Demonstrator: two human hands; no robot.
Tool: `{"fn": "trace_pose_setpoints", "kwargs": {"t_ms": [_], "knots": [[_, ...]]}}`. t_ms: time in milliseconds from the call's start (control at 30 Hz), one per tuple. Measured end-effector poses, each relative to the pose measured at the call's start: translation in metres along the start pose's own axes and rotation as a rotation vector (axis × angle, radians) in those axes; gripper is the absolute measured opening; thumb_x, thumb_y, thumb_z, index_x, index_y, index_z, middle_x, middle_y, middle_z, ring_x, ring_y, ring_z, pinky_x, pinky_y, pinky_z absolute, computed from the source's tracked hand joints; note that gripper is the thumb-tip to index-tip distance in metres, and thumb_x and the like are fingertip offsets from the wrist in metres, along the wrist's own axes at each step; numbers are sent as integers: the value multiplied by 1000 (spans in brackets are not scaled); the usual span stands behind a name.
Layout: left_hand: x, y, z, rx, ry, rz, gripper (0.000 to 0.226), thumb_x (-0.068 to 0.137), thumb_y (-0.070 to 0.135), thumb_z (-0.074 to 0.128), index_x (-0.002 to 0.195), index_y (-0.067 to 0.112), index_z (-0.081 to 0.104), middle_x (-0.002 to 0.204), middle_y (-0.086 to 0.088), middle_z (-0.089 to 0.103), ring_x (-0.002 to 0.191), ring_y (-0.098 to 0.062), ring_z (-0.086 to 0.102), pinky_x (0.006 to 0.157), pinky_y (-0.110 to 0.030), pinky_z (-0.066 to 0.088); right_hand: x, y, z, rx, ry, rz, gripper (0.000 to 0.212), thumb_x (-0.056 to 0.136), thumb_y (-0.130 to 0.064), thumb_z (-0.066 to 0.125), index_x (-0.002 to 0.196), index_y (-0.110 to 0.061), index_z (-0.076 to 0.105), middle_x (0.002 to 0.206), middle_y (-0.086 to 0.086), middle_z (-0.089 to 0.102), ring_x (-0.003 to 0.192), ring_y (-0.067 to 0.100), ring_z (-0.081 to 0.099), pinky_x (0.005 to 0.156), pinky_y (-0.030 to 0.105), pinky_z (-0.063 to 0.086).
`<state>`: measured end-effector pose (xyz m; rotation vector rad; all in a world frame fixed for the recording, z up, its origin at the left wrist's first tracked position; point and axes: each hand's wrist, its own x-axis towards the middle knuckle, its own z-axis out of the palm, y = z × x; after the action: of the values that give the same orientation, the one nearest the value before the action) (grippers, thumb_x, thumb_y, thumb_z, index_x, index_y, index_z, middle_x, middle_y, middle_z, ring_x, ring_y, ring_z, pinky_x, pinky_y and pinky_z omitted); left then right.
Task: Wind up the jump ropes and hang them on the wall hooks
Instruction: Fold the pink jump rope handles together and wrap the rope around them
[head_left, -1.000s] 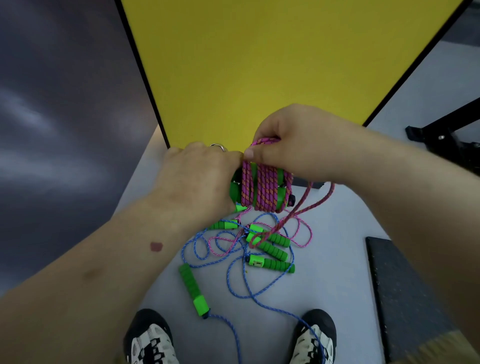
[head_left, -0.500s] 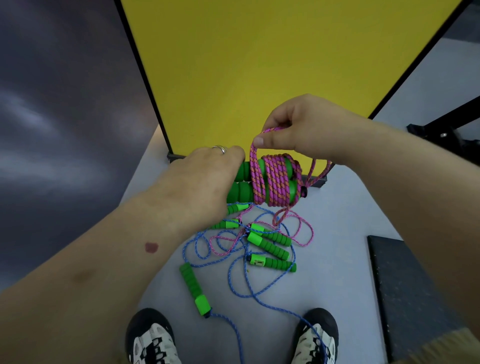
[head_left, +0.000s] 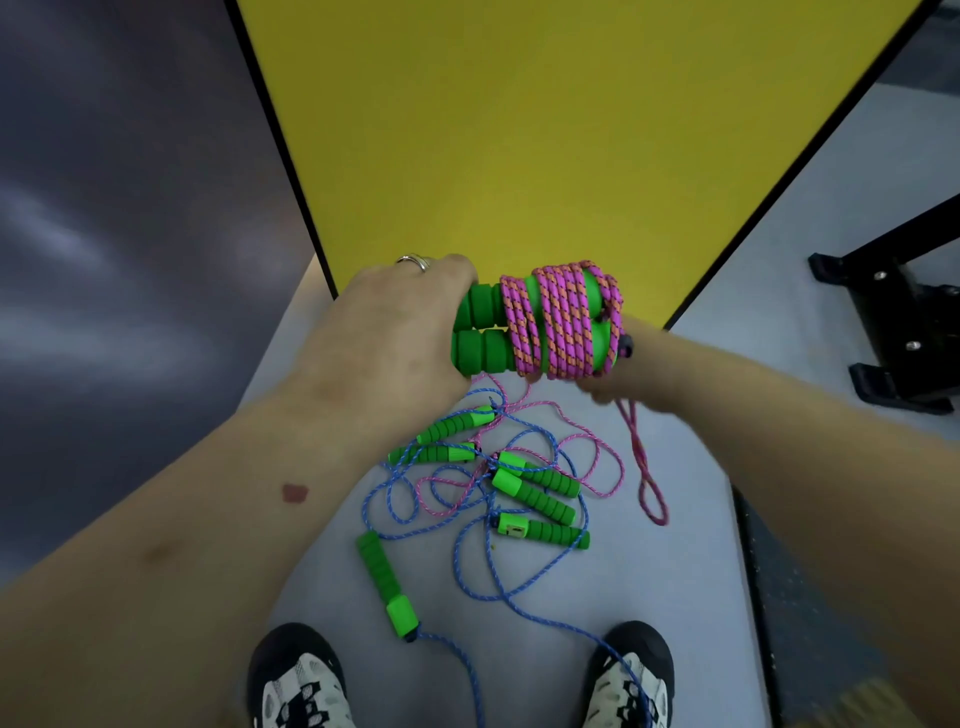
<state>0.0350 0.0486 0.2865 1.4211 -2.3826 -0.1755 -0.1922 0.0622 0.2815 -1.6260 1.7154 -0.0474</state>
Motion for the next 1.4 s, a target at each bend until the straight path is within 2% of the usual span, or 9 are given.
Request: {"fn": "trace_pose_setpoints", "kwargs": {"t_ms": [67, 133, 367, 700, 867, 1033, 1200, 1300, 1400], "knots": [[0, -1, 2, 6, -2, -29, 37, 68, 16, 68, 101, 23, 54, 86, 0, 53, 84, -31, 53, 62, -40, 48, -5, -5, 25, 10, -13, -41, 31, 104, -39, 47, 87, -22, 68, 72, -13, 59, 67, 6, 56, 54, 16, 45], [0, -2, 5, 12, -9, -41, 34, 68, 16, 69, 95, 24, 50, 85, -1, 50, 83, -31, 52, 62, -42, 50, -5, -8, 47, -36, 8, -70, 43, 104, -49, 40, 82, -22, 65, 73, -4, 60, 70, 17, 59, 61, 27, 47], [-3, -8, 20, 81, -5, -56, 39, 68, 13, 71, 91, 29, 43, 76, 1, 40, 84, -32, 47, 56, -36, 41, -35, -48, 58, -209, -28, -98, 47, 102, -43, 48, 68, -12, 41, 62, 6, 40, 57, 22, 37, 53, 33, 31], [-4, -10, 19, 117, -27, -69, 32, 74, 20, 72, 93, 30, 49, 83, 1, 42, 84, -29, 43, 61, -34, 31, -55, -82, -9, -213, 64, -108, 35, 99, -44, 53, 83, -14, 65, 55, -3, 46, 50, 14, 42, 48, 29, 29], [-4, -10, 21, 107, -67, -4, 36, 69, 17, 72, 86, 31, 43, 78, 3, 43, 80, -28, 46, 63, -40, 45, -40, -81, -26, -257, 154, -160, 34, 93, -50, 61, 79, -19, 67, 43, -7, 51, 40, 3, 47, 40, 23, 32], [-2, -3, 17, 111, -127, 88, 41, 68, 22, 74, 105, 30, 58, 83, 6, 44, 87, -29, 54, 69, -39, 45, -23, -72, -36, -171, 224, -241, 28, 78, -48, 81, 82, -21, 72, 61, -5, 59, 43, 1, 50, 34, 13, 32], [-1, -5, 9, 117, -122, 111, 33, 70, 26, 73, 96, 32, 54, 79, 8, 39, 80, -24, 45, 65, -34, 35, -6, -60, -38, 9, 223, -294, 29, 72, -48, 86, 81, -23, 74, 63, 2, 56, 50, 12, 46, 44, 31, 43], [-2, -4, 8, 111, -137, 118, 39, 67, 26, 72, 88, 36, 40, 76, 10, 36, 78, -21, 38, 63, -36, 37, 4, -53, -41, 74, 196, -296, 28, 75, -46, 84, 84, -21, 76, 57, -1, 45, 42, 10, 36, 37, 21, 31], [-1, -3, 7, 92, -104, 90, 35, 67, 28, 74, 95, 30, 52, 79, 9, 43, 80, -22, 45, 70, -42, 45, 16, -41, -40, 73, 171, -264, 31, 78, -50, 80, 80, -19, 75, 60, -1, 47, 49, 9, 37, 47, 22, 31]]}}
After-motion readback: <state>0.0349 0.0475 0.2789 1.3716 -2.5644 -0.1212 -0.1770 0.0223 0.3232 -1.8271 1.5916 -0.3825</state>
